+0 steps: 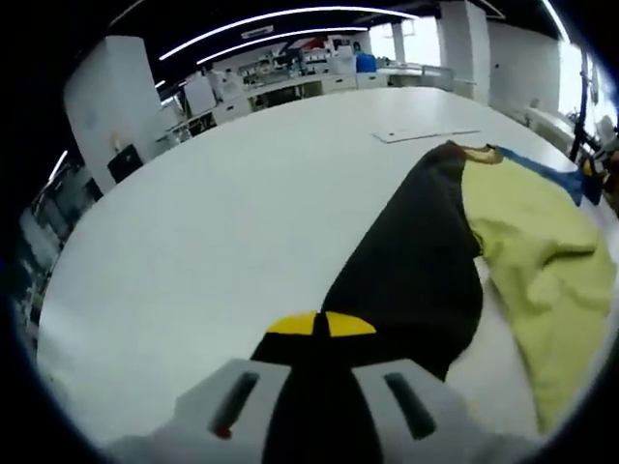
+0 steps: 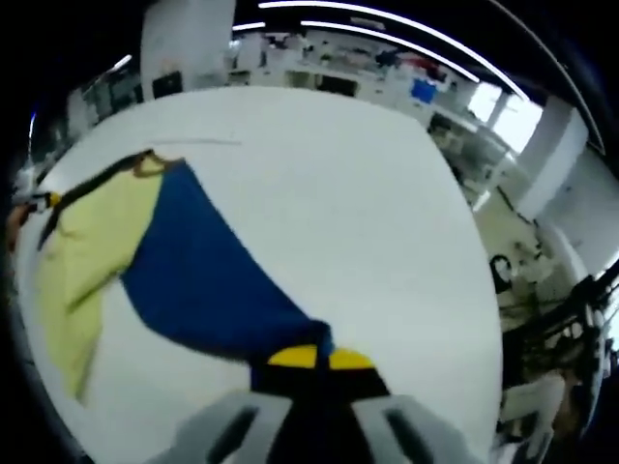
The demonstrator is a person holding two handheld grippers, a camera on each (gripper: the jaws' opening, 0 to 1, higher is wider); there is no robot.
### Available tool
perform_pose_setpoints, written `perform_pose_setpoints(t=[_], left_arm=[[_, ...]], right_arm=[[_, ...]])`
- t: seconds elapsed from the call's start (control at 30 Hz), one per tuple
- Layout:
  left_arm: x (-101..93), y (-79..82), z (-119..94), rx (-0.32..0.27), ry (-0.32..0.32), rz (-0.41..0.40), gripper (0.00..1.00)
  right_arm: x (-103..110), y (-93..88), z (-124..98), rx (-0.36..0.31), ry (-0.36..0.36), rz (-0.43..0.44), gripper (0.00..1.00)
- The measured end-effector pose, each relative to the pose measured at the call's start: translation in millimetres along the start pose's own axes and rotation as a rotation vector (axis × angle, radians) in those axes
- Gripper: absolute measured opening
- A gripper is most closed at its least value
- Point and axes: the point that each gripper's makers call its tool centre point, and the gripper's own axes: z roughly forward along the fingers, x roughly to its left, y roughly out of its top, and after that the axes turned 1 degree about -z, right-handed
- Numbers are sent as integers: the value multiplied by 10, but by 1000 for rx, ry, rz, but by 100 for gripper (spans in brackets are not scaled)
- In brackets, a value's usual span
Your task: Fold the garment on the visible template until the final outline fits inside the template.
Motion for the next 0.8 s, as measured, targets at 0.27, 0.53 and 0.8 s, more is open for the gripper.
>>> perform_pose_setpoints(t=[0.27, 0.53, 0.8], left_arm=[[179, 11, 83, 18, 24, 45, 0], [237, -3, 142, 44, 40, 77, 0], [312, -49, 178, 72, 57, 89, 0]], right_arm=[[-171, 41, 197, 36, -17, -33, 0], [-360, 242, 398, 57, -49, -96, 0], [-424, 384, 479, 74, -63, -151, 0]])
